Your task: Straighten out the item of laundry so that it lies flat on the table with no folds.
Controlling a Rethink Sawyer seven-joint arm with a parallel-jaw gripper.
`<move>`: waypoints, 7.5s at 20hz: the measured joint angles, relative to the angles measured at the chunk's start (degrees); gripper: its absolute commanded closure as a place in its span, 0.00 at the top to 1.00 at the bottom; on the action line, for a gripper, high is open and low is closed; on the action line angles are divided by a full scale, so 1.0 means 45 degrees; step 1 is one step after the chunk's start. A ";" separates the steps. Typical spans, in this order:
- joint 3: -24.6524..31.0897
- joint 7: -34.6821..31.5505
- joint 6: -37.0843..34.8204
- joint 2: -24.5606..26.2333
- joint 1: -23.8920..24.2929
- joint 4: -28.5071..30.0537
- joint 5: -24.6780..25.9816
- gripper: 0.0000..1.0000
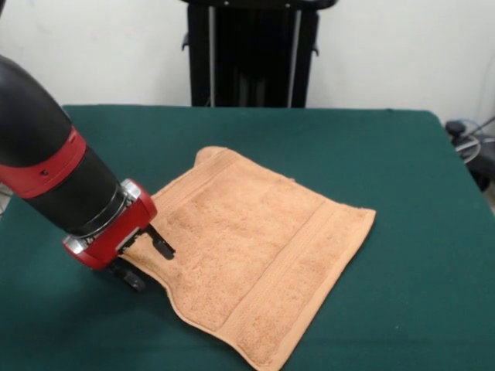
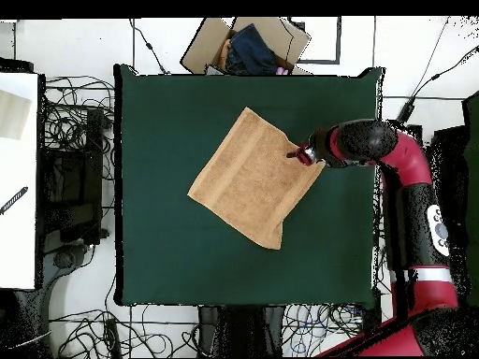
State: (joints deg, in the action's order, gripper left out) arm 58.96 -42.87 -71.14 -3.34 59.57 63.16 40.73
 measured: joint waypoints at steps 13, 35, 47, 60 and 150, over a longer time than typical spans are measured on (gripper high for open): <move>-0.0193 0.0076 -0.1532 0.0075 -0.0034 -0.0560 -0.0194 1.00; -0.1051 0.0126 -0.3647 0.0681 -0.1216 -0.2782 -0.0189 1.00; -0.1055 0.1225 -0.4243 0.0858 -0.1231 -0.3242 -0.0243 1.00; -0.1347 0.1422 -0.4855 0.0857 -0.1064 -0.3358 -0.0312 1.00; -0.3162 0.1760 0.1114 -0.7482 0.0888 0.5884 -0.2291 1.00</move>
State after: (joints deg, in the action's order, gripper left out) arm 44.73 -34.95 -66.13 -37.01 63.57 89.64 30.42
